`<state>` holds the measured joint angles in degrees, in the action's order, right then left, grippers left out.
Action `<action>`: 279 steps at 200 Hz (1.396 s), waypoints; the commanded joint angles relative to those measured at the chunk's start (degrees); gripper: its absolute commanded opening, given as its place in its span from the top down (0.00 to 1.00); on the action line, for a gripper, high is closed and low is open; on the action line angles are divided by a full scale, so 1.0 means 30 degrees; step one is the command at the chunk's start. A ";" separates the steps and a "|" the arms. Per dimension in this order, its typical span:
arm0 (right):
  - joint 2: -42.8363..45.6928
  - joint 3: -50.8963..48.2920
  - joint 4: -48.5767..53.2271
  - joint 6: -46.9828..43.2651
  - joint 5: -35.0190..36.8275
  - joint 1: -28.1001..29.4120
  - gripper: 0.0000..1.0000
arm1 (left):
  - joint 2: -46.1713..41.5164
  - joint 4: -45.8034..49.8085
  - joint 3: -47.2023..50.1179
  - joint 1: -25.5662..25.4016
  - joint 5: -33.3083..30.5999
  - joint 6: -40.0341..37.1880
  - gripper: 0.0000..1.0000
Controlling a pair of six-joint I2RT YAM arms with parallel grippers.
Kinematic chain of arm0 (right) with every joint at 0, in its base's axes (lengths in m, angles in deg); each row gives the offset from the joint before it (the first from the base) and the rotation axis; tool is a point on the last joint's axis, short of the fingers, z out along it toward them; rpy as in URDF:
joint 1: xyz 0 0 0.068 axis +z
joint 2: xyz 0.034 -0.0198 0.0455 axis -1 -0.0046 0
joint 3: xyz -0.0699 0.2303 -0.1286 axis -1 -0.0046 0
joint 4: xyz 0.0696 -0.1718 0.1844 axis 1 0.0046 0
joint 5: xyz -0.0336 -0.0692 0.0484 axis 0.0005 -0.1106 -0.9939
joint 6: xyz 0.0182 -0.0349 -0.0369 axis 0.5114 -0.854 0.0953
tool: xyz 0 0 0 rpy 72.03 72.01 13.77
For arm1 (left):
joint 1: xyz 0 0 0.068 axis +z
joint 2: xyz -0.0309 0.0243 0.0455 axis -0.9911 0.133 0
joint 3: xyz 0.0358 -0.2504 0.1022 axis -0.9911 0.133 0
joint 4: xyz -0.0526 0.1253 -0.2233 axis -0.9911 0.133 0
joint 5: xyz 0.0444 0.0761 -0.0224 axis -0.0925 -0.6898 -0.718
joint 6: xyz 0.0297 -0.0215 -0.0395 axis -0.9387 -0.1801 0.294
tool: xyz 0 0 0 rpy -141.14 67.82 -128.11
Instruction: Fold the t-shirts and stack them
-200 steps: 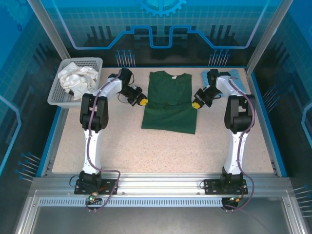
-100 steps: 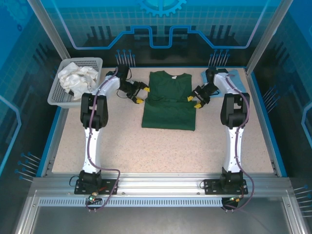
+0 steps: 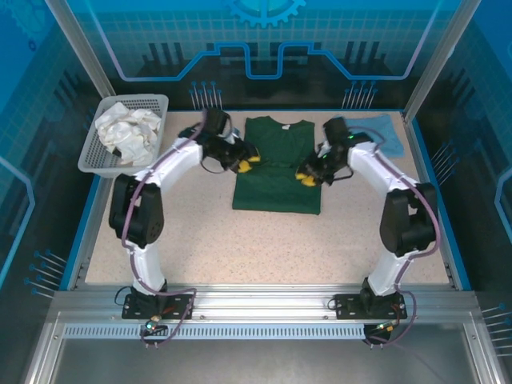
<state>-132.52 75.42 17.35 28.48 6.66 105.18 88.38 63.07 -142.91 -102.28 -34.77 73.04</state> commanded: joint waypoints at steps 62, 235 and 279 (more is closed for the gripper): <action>-0.3040 -0.4503 -0.2862 -0.0597 0.0925 0.2706 0.82 | 0.1243 -0.2793 0.8913 -0.0709 0.0743 -0.1503 0.64; -0.0745 -0.2794 0.1235 -0.3293 0.3651 0.3763 0.91 | -0.4024 0.0533 1.0942 -0.0382 0.0954 -0.3731 0.60; -0.2817 -0.0463 0.2038 -0.4678 0.3972 0.2616 0.89 | -0.2106 0.0344 0.8888 -0.0286 0.0171 -0.3666 0.60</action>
<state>-137.98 69.44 19.78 18.12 16.96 114.58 79.13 64.71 -113.06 -103.83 -32.52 61.50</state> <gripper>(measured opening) 0.102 0.403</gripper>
